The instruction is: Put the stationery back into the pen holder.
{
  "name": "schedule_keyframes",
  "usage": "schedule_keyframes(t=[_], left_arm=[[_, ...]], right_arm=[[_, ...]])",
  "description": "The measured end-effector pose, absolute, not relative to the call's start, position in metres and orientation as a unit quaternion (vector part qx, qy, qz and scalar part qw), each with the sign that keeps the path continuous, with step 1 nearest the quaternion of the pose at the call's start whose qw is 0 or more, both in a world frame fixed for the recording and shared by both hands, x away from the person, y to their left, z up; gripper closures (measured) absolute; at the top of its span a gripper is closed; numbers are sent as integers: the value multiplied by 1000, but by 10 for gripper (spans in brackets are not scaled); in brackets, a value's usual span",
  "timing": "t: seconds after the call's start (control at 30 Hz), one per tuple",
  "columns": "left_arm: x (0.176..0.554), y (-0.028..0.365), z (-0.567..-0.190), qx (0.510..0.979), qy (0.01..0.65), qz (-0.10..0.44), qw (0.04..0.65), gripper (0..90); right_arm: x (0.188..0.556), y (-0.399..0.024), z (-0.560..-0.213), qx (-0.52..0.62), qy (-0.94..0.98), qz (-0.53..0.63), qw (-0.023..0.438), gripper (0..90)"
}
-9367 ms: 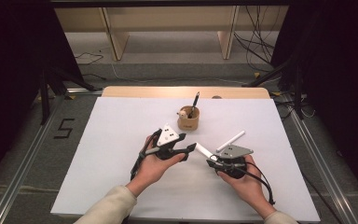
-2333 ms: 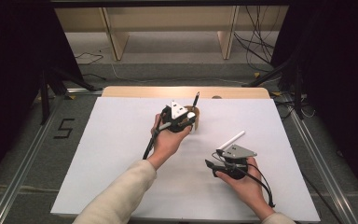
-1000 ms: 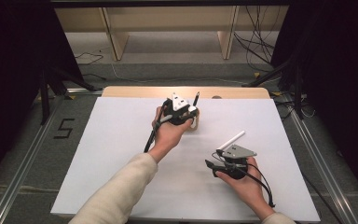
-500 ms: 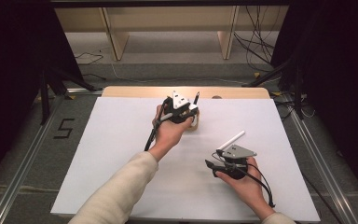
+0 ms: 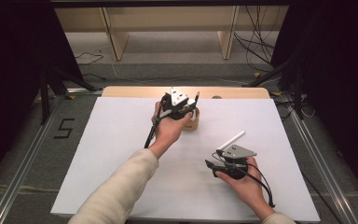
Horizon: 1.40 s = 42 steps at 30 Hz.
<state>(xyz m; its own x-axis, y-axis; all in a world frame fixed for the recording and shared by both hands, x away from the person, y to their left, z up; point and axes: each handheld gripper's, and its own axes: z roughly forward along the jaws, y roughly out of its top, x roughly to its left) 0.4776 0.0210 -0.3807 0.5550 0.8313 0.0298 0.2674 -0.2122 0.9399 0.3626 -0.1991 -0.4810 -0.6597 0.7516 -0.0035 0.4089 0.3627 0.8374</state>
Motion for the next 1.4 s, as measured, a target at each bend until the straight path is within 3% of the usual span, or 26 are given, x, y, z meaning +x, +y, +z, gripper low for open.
schedule_keyframes(t=[0.73, 1.0, 1.4], left_arm=[[491, 12, -402, 738, 372, 295, 479, 643], [482, 17, -400, 738, 369, 287, 486, 435], [435, 28, -414, 746, 345, 249, 512, 421]], right_arm=[[363, -200, -481, 363, 801, 434, 197, 392], [364, -206, -479, 370, 796, 435, 200, 385], [372, -234, -474, 411, 773, 431, 218, 377]])
